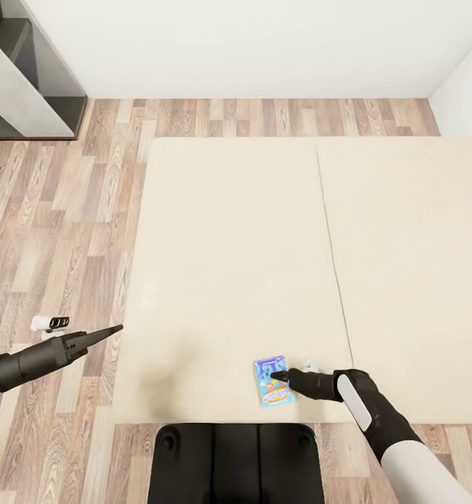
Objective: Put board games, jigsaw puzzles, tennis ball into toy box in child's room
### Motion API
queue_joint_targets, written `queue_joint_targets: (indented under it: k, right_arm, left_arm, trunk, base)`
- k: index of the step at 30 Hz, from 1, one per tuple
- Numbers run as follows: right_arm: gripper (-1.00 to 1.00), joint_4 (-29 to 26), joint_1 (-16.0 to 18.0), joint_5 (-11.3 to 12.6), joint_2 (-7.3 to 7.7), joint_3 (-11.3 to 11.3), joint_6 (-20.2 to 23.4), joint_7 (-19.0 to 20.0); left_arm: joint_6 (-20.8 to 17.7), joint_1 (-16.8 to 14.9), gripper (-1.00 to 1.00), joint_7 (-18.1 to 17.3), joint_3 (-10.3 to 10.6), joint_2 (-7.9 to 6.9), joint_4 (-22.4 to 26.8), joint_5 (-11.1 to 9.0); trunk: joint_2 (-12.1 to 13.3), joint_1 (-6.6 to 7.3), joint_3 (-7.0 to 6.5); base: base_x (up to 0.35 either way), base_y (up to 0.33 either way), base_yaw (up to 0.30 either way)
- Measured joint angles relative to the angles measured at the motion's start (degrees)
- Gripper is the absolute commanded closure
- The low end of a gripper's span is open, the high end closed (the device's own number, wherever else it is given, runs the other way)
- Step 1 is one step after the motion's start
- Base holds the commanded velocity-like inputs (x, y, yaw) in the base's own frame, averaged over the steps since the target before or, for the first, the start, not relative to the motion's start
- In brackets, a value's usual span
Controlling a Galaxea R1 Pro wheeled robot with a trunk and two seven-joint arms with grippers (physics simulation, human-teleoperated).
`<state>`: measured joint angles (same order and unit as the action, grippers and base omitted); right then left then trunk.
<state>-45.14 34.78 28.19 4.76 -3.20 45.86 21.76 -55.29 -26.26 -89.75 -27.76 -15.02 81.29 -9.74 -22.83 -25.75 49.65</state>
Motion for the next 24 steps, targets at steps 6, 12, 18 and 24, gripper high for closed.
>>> queue_joint_targets:
  k: [6, 12, 18, 24]
  right_arm:
    - [-1.0, 0.24, 0.03, 0.0, -0.01, -0.1, 0.07, -0.04]
    - [-1.0, 0.26, 0.01, -0.2, -0.37, -0.24, -0.45, -0.05]
    - [-1.0, 0.14, 0.01, -0.29, -0.95, -0.29, -0.88, -0.1]
    - [-1.0, 0.08, 0.09, -0.35, -1.02, -0.39, -2.75, -0.01]
  left_arm:
    - [0.01, 0.03, -1.0, 0.0, 0.0, 0.0, 0.0, 0.0]
    - [0.0, 0.02, -1.0, 0.0, 0.0, 0.0, 0.0, 0.0]
    - [0.0, 0.0, -1.0, 0.0, 0.0, 0.0, 0.0, 0.0]
    - [0.01, 0.03, -1.0, 0.0, 0.0, 0.0, 0.0, 0.0]
  trunk:
    - [0.0, 0.0, 0.0]
    - [0.0, 0.0, 0.0]
    - [0.0, 0.0, 0.0]
    - [0.0, 0.0, 0.0]
  base:
    - [0.0, 0.0, 0.0]
    - [0.0, 0.0, 0.0]
    - [0.0, 0.0, 0.0]
    - [0.0, 0.0, 0.0]
